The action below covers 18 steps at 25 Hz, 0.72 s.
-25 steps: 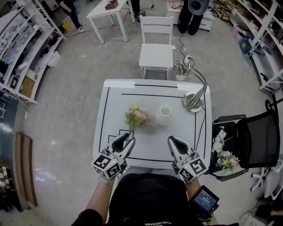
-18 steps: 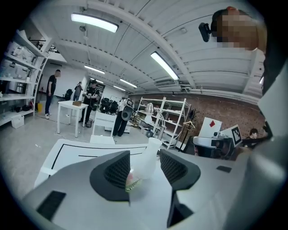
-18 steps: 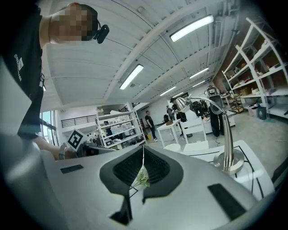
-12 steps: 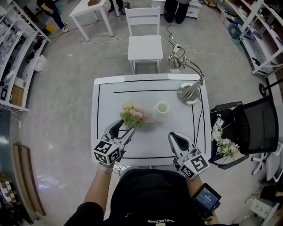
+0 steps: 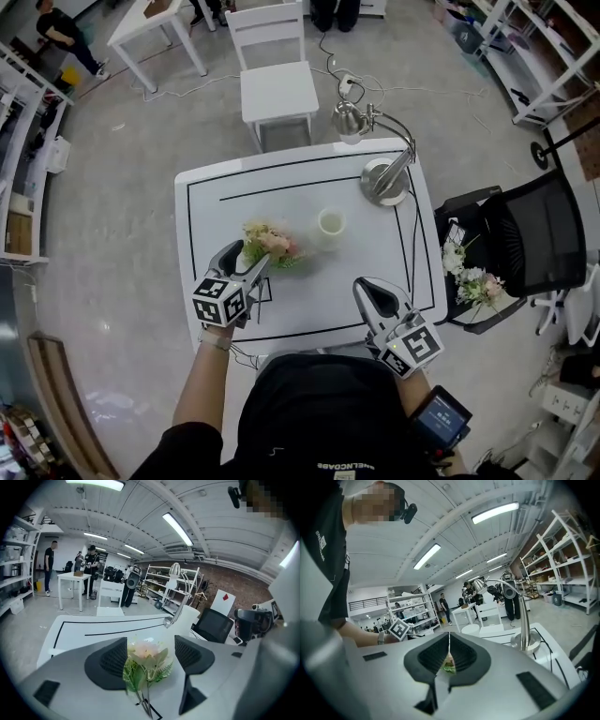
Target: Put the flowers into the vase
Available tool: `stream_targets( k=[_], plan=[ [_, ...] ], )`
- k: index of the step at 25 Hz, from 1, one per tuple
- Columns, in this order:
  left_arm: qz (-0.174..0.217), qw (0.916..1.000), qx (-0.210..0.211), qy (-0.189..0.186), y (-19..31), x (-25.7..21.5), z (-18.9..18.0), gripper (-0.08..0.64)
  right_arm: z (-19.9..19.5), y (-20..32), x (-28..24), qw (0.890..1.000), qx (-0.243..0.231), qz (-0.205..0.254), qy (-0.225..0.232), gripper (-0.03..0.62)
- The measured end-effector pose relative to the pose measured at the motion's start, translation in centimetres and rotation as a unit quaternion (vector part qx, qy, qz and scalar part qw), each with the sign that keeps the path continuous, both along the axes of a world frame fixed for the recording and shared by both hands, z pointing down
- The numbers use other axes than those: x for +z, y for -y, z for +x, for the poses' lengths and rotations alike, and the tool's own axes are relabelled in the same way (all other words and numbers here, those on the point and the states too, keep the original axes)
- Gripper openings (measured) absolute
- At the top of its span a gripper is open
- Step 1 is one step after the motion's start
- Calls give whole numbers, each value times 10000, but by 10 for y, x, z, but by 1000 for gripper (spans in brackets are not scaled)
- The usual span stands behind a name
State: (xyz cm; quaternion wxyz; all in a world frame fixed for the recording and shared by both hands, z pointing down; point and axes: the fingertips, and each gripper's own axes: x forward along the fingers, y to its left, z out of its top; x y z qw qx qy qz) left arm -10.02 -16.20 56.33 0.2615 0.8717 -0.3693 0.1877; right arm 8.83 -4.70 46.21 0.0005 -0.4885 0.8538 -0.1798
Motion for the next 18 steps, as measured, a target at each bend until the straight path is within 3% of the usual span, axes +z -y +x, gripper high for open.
stream_targets(
  k=[18],
  plan=[
    [-973, 9945, 157, 358, 42, 87, 8, 350, 19, 8, 23, 9973, 535, -383, -334, 12]
  ],
)
